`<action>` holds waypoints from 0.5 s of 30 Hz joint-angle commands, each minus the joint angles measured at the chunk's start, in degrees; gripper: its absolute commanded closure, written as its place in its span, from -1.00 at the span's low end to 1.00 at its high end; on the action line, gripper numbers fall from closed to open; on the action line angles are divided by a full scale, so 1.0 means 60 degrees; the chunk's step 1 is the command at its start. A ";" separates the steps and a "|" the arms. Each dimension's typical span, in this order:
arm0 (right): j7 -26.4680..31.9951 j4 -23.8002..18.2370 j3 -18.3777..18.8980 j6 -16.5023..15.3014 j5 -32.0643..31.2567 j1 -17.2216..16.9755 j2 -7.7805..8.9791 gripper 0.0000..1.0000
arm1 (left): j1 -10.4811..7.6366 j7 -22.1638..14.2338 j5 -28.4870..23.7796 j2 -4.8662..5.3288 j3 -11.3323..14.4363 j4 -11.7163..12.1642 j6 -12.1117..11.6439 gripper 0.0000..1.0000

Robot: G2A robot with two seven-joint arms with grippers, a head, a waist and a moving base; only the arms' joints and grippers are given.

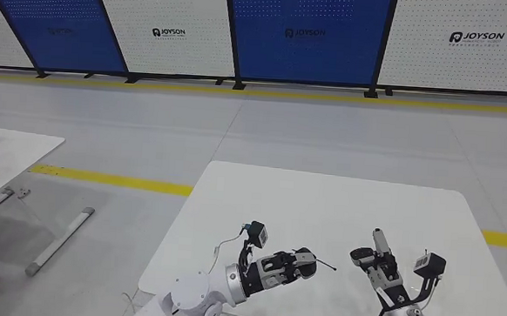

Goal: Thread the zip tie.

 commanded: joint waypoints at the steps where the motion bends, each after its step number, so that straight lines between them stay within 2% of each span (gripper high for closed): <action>1: 0.0000 0.0000 0.0000 0.0000 0.0000 0.0000 0.0000 -1.00 | 0.0001 0.0001 0.0003 0.0000 -0.0001 -0.0001 0.0000 1.00; 12: 0.0009 0.0001 0.0001 0.0021 -0.0025 0.0009 0.0000 -1.00 | 0.0001 0.0001 0.0003 0.0000 -0.0001 -0.0001 0.0000 1.00; 15: 0.0163 -0.0205 0.0246 0.0517 -0.0661 0.0137 0.0041 -1.00 | 0.0001 0.0001 0.0003 0.0000 -0.0001 -0.0001 0.0000 1.00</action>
